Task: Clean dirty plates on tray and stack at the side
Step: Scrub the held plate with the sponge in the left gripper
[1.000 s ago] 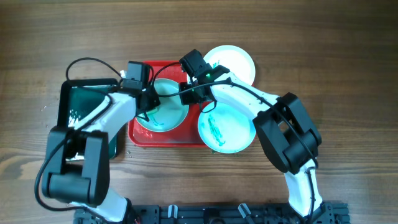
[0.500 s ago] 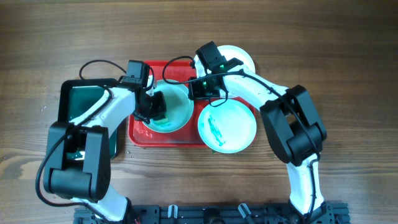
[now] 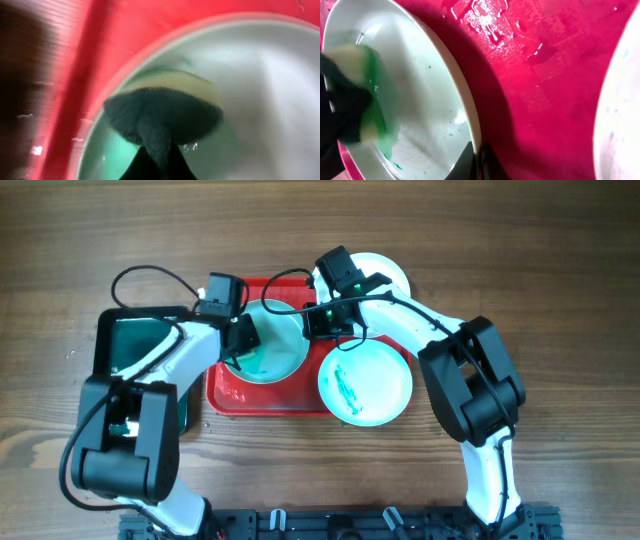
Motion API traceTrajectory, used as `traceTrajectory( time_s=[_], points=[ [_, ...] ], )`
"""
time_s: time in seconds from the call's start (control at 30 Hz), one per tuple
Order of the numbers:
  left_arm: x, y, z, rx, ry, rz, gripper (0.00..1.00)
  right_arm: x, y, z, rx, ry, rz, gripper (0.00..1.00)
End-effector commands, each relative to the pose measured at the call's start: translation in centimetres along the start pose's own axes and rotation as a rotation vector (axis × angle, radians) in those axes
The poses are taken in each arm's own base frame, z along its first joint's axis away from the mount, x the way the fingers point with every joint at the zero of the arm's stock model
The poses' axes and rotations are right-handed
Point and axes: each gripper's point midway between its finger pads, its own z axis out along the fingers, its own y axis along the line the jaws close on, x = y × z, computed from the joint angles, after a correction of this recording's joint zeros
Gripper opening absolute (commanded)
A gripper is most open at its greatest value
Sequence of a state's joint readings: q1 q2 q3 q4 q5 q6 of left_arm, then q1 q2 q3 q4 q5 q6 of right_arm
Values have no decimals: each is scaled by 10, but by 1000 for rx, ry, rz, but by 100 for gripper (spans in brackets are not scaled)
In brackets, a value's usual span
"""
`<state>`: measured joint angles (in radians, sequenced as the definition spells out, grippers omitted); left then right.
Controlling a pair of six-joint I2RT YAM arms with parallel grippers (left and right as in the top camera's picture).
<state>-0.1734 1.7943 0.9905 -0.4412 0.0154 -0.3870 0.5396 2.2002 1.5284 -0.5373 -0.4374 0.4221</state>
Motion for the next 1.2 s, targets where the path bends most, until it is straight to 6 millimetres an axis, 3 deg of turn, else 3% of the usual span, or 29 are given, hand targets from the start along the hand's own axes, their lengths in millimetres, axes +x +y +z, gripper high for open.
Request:
traceTrajectory(
  time_s=[0.0,0.03,0.07,0.13,0.2,0.27,0.33,0.37,0.4,0.43,0.47,0.5,0.57,0.63,0.67,0.73,0.83,0.9,0.93,0.97,1.03,1.1,1.13,1.17],
  points=[
    [72,-62,-6,446,297,219,4,5,-6,9,6,23,9,4],
    [73,-61,-6,447,294,234,4,5,-6,9,6,23,9,4],
    [60,-55,1,387,239,226,4,5,-6,9,6,23,9,4],
    [15,-21,17,124,52,20,4,5,-6,9,5,22,9,4],
    [-20,3,17,-19,-123,-150,4,5,-6,9,6,22,7,4],
    [-41,16,13,-85,-236,-278,4,5,-6,9,7,22,7,4],
    [-36,30,11,-151,-248,-377,4,5,-7,9,9,21,7,4],
    [-24,38,12,-189,-207,-420,4,5,-7,9,9,21,7,4],
    [-7,42,13,-209,-144,-470,4,5,-7,9,9,21,7,4],
    [29,34,15,-183,33,-458,4,5,-7,9,13,19,7,4],
    [55,13,14,-67,197,-358,4,4,-7,9,11,17,7,4],
    [72,-23,7,149,321,-181,4,4,-7,9,11,16,7,4],
    [82,-62,-9,422,380,32,4,4,-7,9,11,16,6,4],
    [75,-68,-9,463,336,100,4,4,-7,9,11,16,6,4],
    [55,-58,1,376,247,74,4,4,-7,9,11,16,7,4],
    [18,-21,17,122,70,-84,4,4,-7,9,11,16,6,4],
    [-25,36,12,-192,-199,-295,4,4,-7,9,12,16,6,4],
    [-19,51,9,-272,-206,-350,4,3,-8,9,18,13,7,4],
    [-4,54,10,-287,-143,-362,4,3,-8,9,19,13,7,4],
    [18,48,12,-263,-40,-353,4,3,-8,9,18,13,7,4],
    [64,8,12,-38,241,-218,4,3,-8,9,18,13,7,4],
    [87,-56,-8,378,394,27,4,4,-8,9,18,14,7,4],
    [92,-80,-23,557,418,110,4,4,-8,9,18,14,7,4],
    [91,-89,-29,632,414,142,4,4,-8,9,18,14,8,4]
  ],
)
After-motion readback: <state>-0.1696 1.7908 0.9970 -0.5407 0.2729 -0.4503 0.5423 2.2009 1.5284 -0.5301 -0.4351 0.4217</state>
